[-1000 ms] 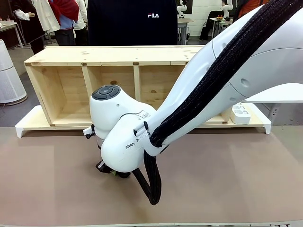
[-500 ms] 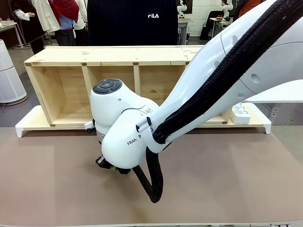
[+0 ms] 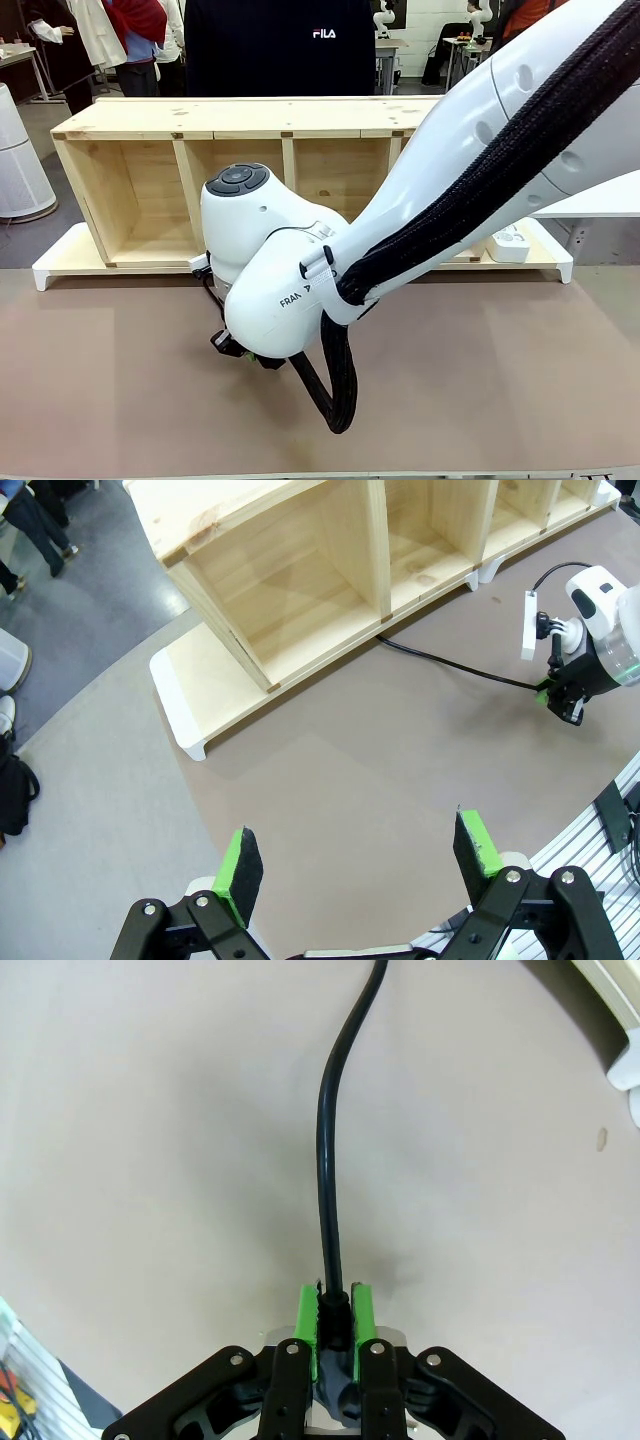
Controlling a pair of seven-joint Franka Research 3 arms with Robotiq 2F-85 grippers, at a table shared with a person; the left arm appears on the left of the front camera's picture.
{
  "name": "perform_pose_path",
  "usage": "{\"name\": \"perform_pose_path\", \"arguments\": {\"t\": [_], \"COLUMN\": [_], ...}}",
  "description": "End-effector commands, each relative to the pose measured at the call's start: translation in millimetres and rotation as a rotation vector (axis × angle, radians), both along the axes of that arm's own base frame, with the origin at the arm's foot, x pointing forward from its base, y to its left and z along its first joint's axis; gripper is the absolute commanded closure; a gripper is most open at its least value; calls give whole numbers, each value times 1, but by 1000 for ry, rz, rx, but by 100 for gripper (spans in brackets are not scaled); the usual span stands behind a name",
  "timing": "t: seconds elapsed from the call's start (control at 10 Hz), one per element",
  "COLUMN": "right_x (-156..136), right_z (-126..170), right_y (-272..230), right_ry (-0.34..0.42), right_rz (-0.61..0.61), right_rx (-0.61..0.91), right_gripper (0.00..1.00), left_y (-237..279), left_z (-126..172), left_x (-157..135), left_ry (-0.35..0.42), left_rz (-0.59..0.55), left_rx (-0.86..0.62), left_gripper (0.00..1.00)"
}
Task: Perform cable management.
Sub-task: When the cord part of the Power Cable appears at the lower middle area of the table and stops, grasp the cord part of the Power Cable, then pull the grasped Power Cable to the location of the Power Strip.
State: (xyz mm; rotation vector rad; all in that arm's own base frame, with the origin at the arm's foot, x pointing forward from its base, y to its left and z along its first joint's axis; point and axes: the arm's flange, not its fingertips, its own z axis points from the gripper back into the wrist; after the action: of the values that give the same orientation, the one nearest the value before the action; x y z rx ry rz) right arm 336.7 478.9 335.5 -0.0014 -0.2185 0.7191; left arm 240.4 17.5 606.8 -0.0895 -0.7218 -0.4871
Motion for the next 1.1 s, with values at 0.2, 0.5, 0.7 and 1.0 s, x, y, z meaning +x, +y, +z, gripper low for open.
{"name": "perform_pose_path", "arguments": {"t": [0.2, 0.5, 0.7, 1.0], "right_x": [1, 1, 1, 1], "right_z": [-1, -1, -1, -1], "right_y": [3, 3, 3, 3], "right_ry": [3, 3, 3, 3], "right_rz": [8, 8, 8, 8], "right_rx": [1, 1, 1, 1], "right_gripper": [100, 100, 100, 100], "left_y": [1, 1, 1, 1], "left_z": [0, 0, 0, 0], "left_x": [-1, -1, -1, -1], "left_ry": [-1, -1, -1, -1], "left_rz": [-3, -3, -3, -3], "left_rx": [-7, -7, -7, -7], "left_gripper": [0, 0, 0, 0]}}
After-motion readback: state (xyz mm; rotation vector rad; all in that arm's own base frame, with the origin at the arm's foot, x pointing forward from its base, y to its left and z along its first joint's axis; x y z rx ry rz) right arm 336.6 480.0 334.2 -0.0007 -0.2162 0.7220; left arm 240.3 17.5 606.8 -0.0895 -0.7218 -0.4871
